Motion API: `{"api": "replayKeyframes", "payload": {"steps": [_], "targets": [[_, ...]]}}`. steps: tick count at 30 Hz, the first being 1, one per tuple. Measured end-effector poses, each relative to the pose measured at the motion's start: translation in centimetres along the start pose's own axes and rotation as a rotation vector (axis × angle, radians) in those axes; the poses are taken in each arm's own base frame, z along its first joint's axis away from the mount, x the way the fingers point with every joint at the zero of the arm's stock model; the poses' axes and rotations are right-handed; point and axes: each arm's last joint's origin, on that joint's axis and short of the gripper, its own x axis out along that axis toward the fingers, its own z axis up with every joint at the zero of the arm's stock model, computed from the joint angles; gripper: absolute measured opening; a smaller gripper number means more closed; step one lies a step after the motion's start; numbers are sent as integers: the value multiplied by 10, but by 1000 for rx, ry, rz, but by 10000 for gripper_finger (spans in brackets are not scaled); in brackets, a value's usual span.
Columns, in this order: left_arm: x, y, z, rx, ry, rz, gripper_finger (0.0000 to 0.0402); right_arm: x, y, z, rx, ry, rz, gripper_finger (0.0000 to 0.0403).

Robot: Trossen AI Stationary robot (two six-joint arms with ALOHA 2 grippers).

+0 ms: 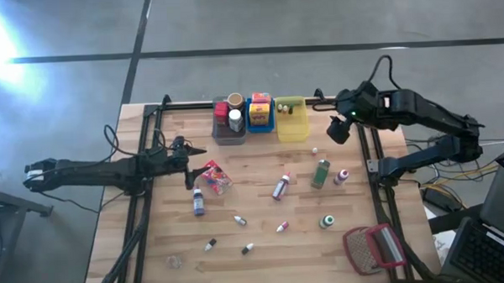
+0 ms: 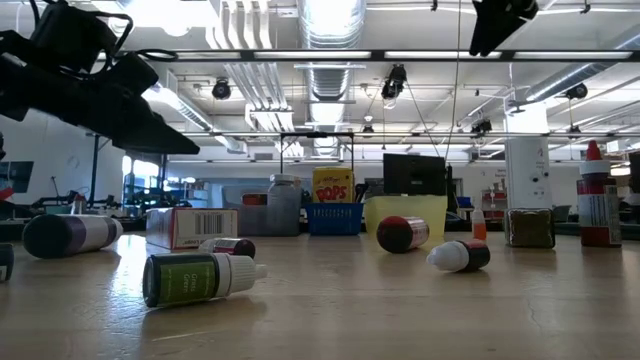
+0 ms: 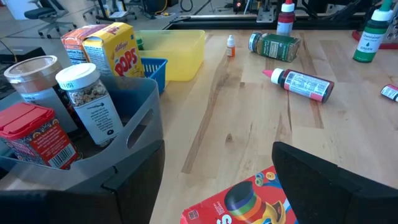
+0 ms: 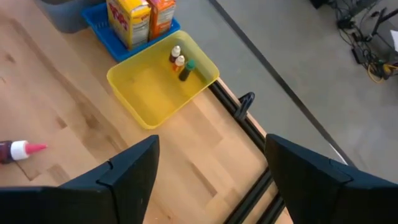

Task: Pick & Place Kitchen Items
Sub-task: Put the orange food coloring bottle into the yellow bin

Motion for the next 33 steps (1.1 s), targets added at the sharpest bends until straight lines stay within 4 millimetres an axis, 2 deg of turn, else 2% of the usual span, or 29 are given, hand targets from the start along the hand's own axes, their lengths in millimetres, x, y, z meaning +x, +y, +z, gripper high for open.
{"api": "replayKeyframes", "payload": {"steps": [12,16,22,27,33], "targets": [[0,0,0,0,1,0,303,22,15,5,-74,99,-17,264],[0,0,0,0,3,0,300,29,21,4,-53,151,52,265],[0,0,0,0,3,0,302,45,30,-7,-64,257,168,284],[0,0,0,0,2,0,302,64,39,-19,-78,304,192,297],[0,0,0,0,1,0,300,88,52,-35,-82,342,265,292]]}}
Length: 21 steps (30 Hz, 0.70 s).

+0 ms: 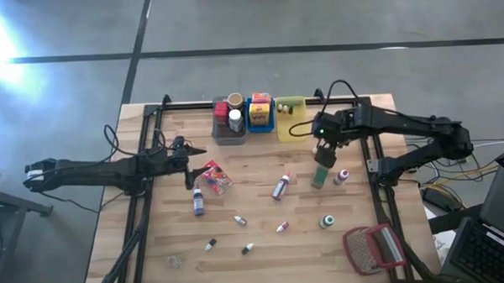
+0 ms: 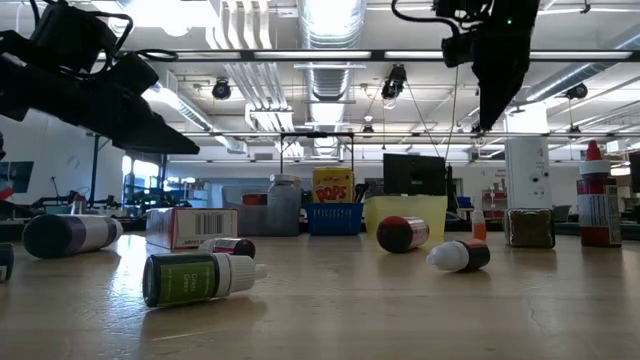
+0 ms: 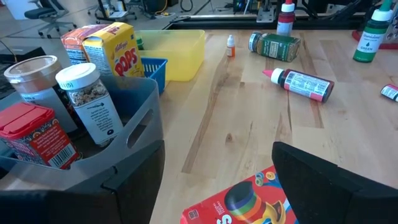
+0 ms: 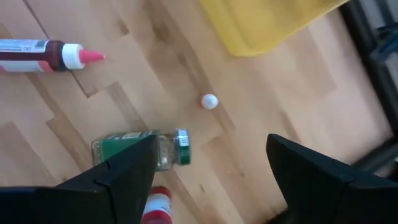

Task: Pick & Place Kitchen Items
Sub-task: Put the orange food coloring bottle into the yellow bin

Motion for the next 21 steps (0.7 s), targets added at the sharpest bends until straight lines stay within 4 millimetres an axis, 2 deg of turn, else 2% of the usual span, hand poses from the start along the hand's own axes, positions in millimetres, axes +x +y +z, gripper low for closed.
{"api": "replayKeyframes", "payload": {"steps": [10,21], "targets": [[0,0,0,0,1,0,300,38,-1,-8,13,16,51,262],[0,0,0,0,2,0,302,62,-6,-7,38,39,84,252]]}}
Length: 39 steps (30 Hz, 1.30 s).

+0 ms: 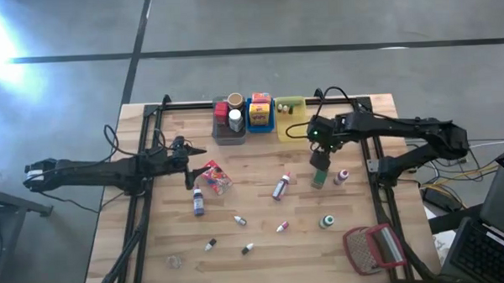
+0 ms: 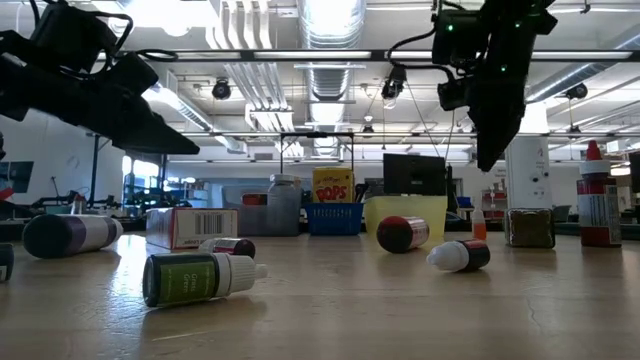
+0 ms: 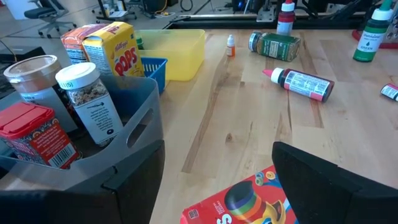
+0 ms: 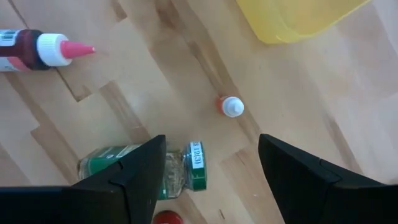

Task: Pick & Place Kitchen Items
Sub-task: Put the orange food coloring bottle into the yellow bin

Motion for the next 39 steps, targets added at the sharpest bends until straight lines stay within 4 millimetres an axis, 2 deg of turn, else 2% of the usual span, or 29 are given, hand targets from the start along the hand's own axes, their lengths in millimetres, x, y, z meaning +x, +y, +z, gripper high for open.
{"api": "replayKeyframes", "payload": {"steps": [12,18,25,39], "targets": [[0,0,0,0,0,0,303,28,-14,25,144,100,-45,277],[0,0,0,0,-1,0,302,40,-16,26,138,149,-58,251],[0,0,0,0,-1,0,301,46,-15,27,130,164,-61,234],[0,0,0,0,-1,0,302,59,-15,25,106,162,-58,262]]}}
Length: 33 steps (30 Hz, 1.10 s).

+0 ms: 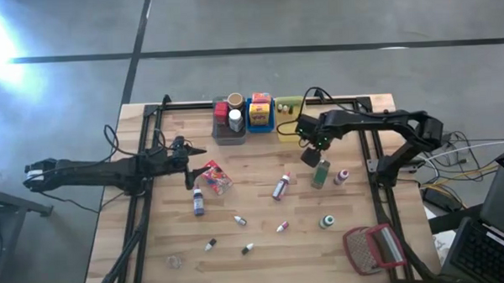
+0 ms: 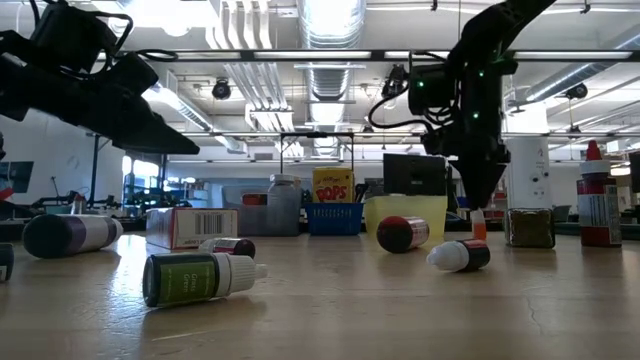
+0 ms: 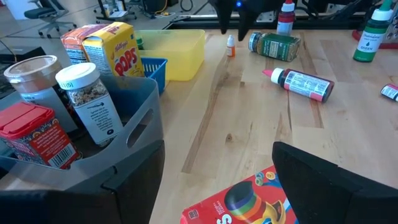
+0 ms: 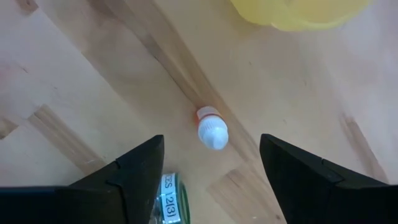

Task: Pick & Place Kitchen Items
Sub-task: Put the orange food coloring bottle into the yellow bin

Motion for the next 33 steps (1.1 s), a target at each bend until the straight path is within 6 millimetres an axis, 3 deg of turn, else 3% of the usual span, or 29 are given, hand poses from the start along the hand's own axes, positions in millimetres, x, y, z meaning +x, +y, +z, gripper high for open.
{"api": "replayKeyframes", "payload": {"steps": [8,33], "targets": [[0,0,0,0,0,0,303,9,-5,0,1,-4,0,244],[0,0,0,0,0,-1,302,9,-6,1,-10,3,32,158]]}}
